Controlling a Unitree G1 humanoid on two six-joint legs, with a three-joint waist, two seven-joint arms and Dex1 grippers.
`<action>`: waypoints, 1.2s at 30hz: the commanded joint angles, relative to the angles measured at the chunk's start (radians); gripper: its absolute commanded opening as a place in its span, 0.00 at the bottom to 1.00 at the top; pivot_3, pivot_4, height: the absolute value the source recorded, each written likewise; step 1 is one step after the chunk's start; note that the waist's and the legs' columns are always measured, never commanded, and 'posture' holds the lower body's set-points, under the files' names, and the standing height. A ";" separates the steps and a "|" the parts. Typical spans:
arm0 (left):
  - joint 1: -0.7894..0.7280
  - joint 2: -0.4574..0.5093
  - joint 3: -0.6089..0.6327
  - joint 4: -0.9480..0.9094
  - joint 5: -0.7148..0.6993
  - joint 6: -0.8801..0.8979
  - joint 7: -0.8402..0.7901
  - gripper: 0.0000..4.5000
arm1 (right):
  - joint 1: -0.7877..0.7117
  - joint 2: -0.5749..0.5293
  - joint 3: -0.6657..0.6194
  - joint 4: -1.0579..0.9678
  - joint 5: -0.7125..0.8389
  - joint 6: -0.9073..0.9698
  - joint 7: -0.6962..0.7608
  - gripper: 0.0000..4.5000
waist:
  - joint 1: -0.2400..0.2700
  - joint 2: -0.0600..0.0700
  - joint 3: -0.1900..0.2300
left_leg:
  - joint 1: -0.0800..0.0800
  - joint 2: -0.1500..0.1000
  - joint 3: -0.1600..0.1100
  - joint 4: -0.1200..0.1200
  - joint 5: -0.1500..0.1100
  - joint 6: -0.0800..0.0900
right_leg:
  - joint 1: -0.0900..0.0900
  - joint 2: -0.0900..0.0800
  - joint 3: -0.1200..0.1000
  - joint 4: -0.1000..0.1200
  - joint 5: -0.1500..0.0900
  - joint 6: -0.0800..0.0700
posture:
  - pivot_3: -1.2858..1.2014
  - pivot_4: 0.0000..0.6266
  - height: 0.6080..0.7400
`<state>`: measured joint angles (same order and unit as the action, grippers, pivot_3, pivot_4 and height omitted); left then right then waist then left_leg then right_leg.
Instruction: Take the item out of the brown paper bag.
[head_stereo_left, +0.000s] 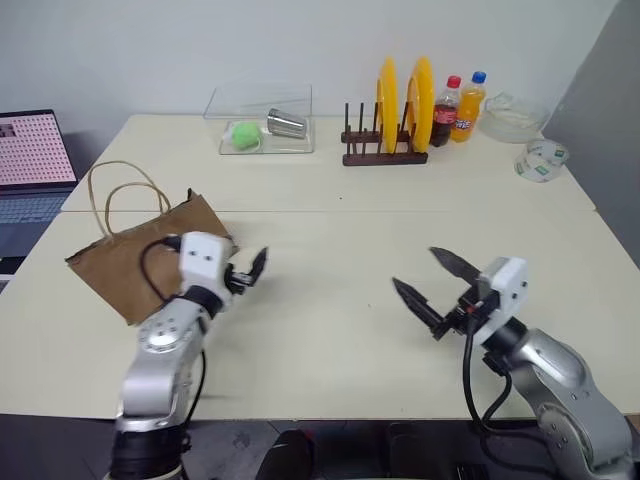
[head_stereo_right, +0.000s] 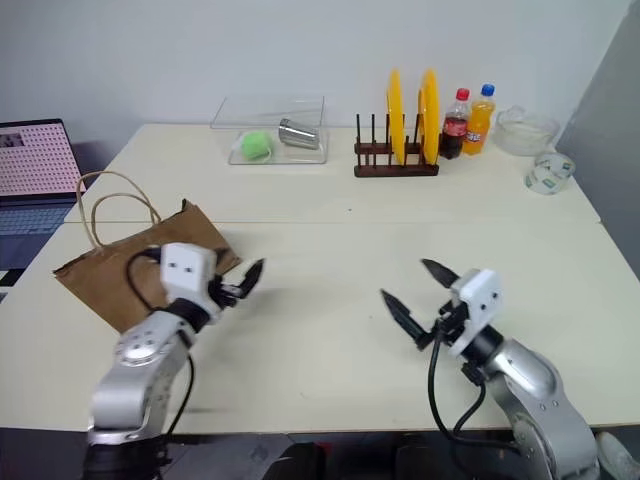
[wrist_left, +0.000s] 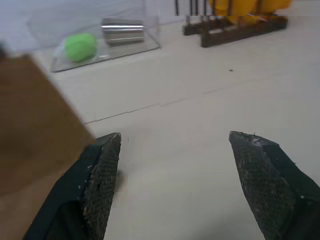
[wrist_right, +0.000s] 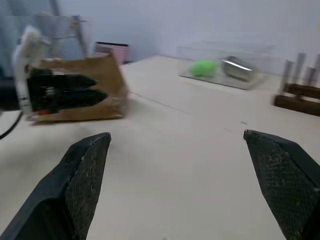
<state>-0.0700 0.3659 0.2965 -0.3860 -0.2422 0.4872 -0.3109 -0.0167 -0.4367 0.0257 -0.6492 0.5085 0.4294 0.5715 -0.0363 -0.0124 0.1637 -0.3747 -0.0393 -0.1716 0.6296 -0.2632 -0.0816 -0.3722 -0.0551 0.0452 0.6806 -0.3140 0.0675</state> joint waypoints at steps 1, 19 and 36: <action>0.070 0.041 0.136 -0.122 -0.069 0.062 0.004 0.81 | -0.071 -0.038 0.028 0.017 0.073 0.031 0.106 1.00 | 0.004 0.000 0.000 | 0.000 0.000 0.000 0.000 0.000 0.000 | 0.000 0.000 0.000 0.000 0.000 0.000 | 0.52 0.24 1.00; 0.021 0.365 0.430 0.084 -0.350 0.270 -0.139 0.81 | -0.233 -0.036 0.126 0.201 0.033 -0.043 0.292 1.00 | 0.005 -0.003 0.001 | -0.001 0.000 -0.001 0.000 0.000 0.000 | -0.001 0.000 -0.001 0.000 0.000 0.000 | 0.52 0.24 1.00; -0.268 0.558 0.238 0.483 -0.264 0.215 -0.264 0.81 | -0.219 -0.036 0.131 0.139 0.024 -0.024 0.259 1.00 | 0.004 -0.003 0.002 | -0.003 0.000 -0.001 -0.001 0.000 0.000 | -0.004 0.000 -0.001 0.000 0.000 -0.001 | 0.52 0.24 1.00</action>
<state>-0.3126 0.8925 0.5335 0.0912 -0.5214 0.7270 -0.5675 -0.2247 -0.4699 0.1630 -0.4671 0.5283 0.4040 0.8336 -0.0326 -0.0157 0.1653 -0.3779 -0.0394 -0.1727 0.6289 -0.2632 -0.0819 -0.3764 -0.0555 0.0440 0.6803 -0.3136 0.0668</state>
